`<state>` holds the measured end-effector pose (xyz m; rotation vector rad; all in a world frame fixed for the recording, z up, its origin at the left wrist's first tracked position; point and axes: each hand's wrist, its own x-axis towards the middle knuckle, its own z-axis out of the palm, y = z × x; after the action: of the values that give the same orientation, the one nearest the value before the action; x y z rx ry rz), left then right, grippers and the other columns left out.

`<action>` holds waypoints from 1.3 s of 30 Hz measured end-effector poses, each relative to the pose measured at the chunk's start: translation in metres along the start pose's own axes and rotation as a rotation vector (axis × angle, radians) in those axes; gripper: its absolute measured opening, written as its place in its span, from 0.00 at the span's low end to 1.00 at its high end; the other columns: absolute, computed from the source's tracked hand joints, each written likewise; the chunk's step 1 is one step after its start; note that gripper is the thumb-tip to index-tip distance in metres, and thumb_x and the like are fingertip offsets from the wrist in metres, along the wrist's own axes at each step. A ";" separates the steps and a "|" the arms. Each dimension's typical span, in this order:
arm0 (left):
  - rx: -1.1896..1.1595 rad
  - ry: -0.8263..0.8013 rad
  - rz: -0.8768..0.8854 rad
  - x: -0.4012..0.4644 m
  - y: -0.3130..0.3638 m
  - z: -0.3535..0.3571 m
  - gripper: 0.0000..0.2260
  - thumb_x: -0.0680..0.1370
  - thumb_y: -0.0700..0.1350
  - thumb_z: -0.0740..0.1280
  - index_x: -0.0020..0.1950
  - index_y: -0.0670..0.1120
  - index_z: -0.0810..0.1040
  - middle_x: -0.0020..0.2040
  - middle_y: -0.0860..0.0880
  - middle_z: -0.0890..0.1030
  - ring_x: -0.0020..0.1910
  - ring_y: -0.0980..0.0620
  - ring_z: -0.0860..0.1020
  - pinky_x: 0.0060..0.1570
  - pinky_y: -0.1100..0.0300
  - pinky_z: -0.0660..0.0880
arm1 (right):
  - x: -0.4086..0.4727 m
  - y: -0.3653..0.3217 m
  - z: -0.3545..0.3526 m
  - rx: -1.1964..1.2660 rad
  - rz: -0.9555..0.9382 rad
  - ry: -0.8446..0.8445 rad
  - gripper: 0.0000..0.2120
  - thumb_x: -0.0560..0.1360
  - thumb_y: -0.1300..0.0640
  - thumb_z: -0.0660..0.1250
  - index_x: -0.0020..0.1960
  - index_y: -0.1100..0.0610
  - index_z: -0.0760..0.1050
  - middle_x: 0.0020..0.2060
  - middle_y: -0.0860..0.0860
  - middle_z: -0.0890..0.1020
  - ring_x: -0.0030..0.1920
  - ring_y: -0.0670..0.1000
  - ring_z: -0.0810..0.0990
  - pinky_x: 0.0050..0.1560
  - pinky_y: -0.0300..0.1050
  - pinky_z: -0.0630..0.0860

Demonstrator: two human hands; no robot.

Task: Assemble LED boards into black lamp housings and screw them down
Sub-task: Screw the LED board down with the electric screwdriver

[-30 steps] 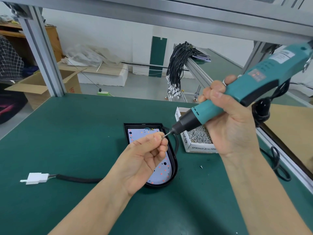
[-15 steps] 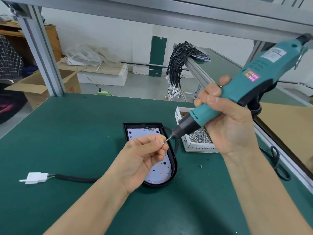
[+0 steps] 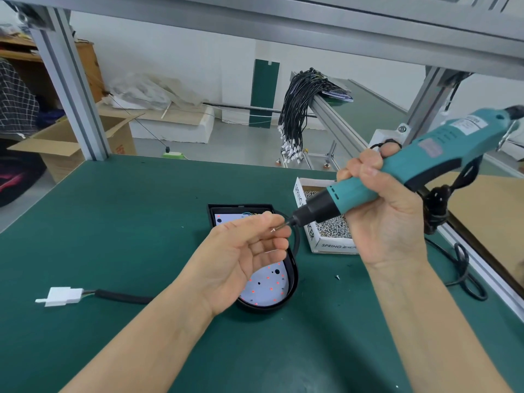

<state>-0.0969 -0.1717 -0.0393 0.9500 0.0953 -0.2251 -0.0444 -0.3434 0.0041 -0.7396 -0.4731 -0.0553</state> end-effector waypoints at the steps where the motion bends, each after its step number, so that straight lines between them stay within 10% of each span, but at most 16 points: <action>1: -0.003 0.000 -0.011 -0.001 0.001 0.001 0.14 0.68 0.47 0.69 0.47 0.39 0.84 0.46 0.41 0.85 0.37 0.50 0.82 0.37 0.61 0.81 | 0.000 0.000 -0.001 0.000 0.000 0.008 0.17 0.68 0.72 0.64 0.46 0.52 0.68 0.34 0.45 0.75 0.36 0.46 0.74 0.46 0.40 0.74; 6: 0.112 0.068 0.027 -0.011 0.008 0.000 0.19 0.68 0.50 0.74 0.56 0.43 0.81 0.53 0.46 0.84 0.41 0.48 0.83 0.38 0.57 0.80 | 0.000 0.001 -0.004 0.011 0.006 0.032 0.16 0.68 0.72 0.63 0.46 0.52 0.68 0.34 0.45 0.75 0.36 0.46 0.75 0.45 0.40 0.75; 11: 0.572 0.648 0.249 -0.006 0.016 -0.033 0.20 0.72 0.49 0.73 0.62 0.50 0.74 0.56 0.53 0.76 0.52 0.52 0.75 0.49 0.57 0.71 | -0.008 0.009 -0.009 -0.042 0.050 0.010 0.17 0.66 0.72 0.64 0.46 0.52 0.69 0.34 0.46 0.75 0.35 0.47 0.74 0.45 0.40 0.75; 16: 0.733 0.497 -0.104 -0.004 -0.015 -0.043 0.45 0.60 0.52 0.79 0.72 0.48 0.62 0.59 0.51 0.76 0.56 0.49 0.76 0.50 0.54 0.71 | -0.021 0.028 -0.017 -0.123 0.136 0.021 0.17 0.66 0.72 0.63 0.46 0.52 0.69 0.35 0.47 0.74 0.36 0.48 0.73 0.46 0.41 0.72; 23: 0.940 0.517 -0.089 0.002 -0.020 -0.040 0.24 0.56 0.49 0.73 0.51 0.49 0.73 0.46 0.52 0.82 0.46 0.49 0.81 0.51 0.46 0.78 | -0.029 0.038 -0.024 -0.208 0.164 0.016 0.17 0.64 0.71 0.66 0.43 0.50 0.71 0.35 0.47 0.74 0.37 0.49 0.73 0.47 0.41 0.73; 39: 0.934 0.525 -0.069 0.003 -0.022 -0.036 0.23 0.56 0.48 0.71 0.50 0.50 0.72 0.45 0.52 0.81 0.45 0.49 0.80 0.51 0.45 0.78 | -0.034 0.038 -0.021 -0.263 0.176 -0.172 0.20 0.64 0.73 0.67 0.46 0.52 0.69 0.36 0.47 0.74 0.37 0.50 0.72 0.46 0.41 0.73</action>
<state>-0.0987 -0.1555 -0.0784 1.9252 0.5396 -0.0672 -0.0586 -0.3329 -0.0481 -1.0470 -0.5687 0.1140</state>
